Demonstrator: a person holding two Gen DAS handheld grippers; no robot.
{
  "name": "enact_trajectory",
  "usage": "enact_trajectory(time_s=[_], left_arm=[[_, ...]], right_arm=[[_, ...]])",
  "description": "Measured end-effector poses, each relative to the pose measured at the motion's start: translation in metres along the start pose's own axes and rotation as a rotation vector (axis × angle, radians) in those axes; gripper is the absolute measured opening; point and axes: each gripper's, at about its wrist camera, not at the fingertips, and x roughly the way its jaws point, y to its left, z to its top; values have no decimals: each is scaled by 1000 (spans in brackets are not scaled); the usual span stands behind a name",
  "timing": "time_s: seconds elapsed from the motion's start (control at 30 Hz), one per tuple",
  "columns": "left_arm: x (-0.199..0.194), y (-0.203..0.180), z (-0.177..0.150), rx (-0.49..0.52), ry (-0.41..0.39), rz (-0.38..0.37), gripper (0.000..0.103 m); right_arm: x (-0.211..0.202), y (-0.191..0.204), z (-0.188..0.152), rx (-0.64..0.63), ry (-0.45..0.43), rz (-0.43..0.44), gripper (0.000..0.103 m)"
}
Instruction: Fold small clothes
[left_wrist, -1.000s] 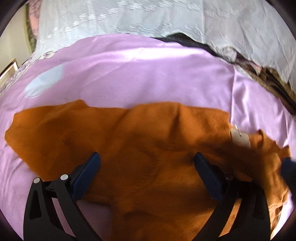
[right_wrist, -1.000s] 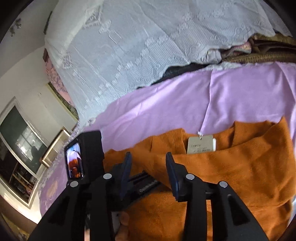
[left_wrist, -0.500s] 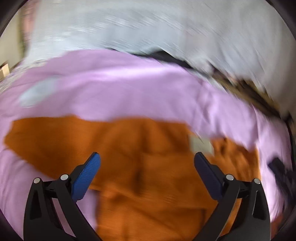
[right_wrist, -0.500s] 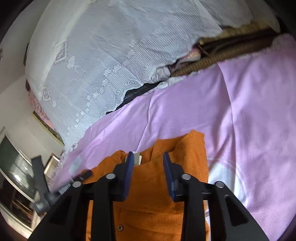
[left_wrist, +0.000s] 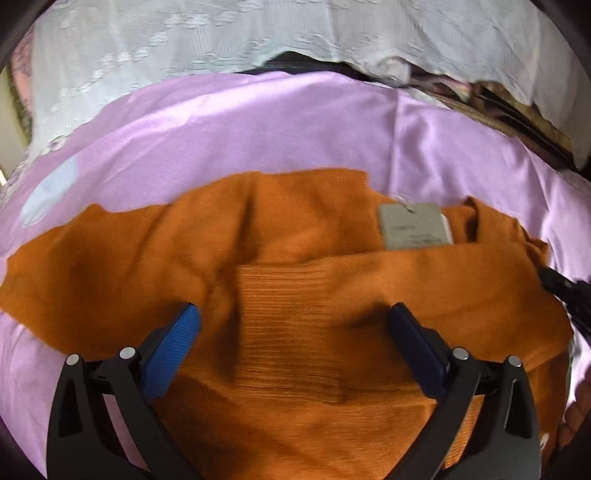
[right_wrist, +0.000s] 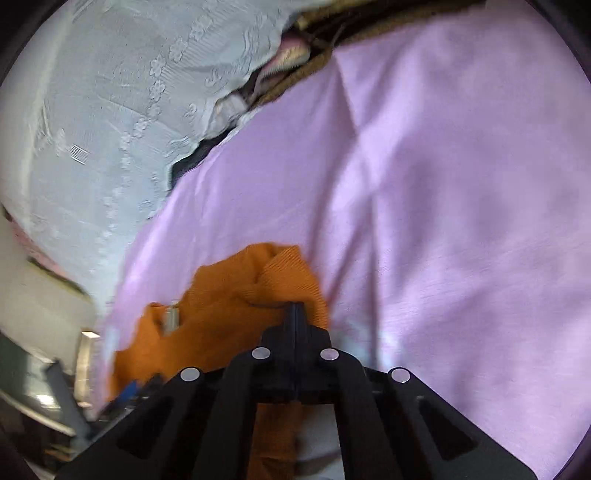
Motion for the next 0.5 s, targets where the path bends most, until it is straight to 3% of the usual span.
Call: enact_trajectory(time_s=[0.07, 0.17, 0.27, 0.37, 0.5], left_arm=[[-4, 10, 2, -41, -14, 27, 99], [0, 20, 5, -68, 1, 22, 99], [6, 19, 3, -54, 12, 30, 99], [7, 17, 2, -36, 9, 42, 99], [8, 18, 2, -36, 11, 39, 99]], right_arm=[[-20, 14, -4, -70, -45, -21, 6], [-39, 34, -9, -150, -64, 15, 6], [-34, 46, -23, -202, 5, 38, 6], [-11, 34, -38, -206, 90, -42, 0], [-15, 26, -41, -215, 88, -29, 0]])
